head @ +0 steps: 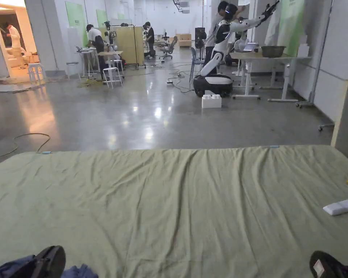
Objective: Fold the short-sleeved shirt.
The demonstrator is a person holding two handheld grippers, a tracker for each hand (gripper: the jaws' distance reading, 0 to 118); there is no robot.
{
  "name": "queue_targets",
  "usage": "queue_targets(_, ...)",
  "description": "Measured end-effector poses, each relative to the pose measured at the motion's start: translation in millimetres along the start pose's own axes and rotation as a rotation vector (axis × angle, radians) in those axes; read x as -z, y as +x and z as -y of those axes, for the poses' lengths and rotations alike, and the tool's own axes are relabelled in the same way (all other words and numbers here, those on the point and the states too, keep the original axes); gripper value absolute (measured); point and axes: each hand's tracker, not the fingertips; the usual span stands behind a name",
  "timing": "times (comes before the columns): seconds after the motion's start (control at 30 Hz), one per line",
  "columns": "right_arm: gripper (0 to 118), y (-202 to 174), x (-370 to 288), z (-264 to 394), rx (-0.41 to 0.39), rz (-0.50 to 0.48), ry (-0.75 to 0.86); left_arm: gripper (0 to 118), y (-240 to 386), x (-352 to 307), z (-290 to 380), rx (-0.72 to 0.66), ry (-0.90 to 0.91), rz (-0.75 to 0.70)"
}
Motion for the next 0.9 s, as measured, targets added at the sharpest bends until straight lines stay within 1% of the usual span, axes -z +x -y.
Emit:
queue_targets(0.03,1,-2,-1,5,-0.069,0.033,0.01,4,0,-3,0,0.026,0.016,0.021)
queue_targets(0.07,1,-5,-2,9,-0.116,0.041,0.01,4,-2,-6,-2,0.025,0.019,0.054)
queue_targets(0.1,1,-7,-3,9,-0.13,0.033,0.003,4,0,-9,-3,0.021,0.027,0.095)
queue_targets(0.2,1,-9,-4,9,-0.121,0.02,0.008,4,4,-14,-1,0.035,0.053,0.086)
queue_targets(0.3,1,-12,-4,13,-0.156,0.029,0.01,4,9,-15,-1,0.084,0.069,0.115)
queue_targets(0.33,1,9,-8,15,-0.171,0.03,0.01,4,11,-15,-2,0.091,0.072,0.115)
queue_targets(0.4,1,9,-9,13,-0.191,0.035,0.019,4,15,-14,-4,0.098,0.075,0.112)
queue_targets(0.53,1,12,-9,11,-0.176,0.033,0.019,4,16,-13,-5,0.094,0.08,0.126)
queue_targets(0.67,1,12,-9,9,-0.197,0.042,0.03,4,16,-13,-6,0.088,0.089,0.133)
queue_targets(0.9,1,13,-8,8,-0.197,0.041,0.026,4,16,-11,-7,0.099,0.09,0.138)
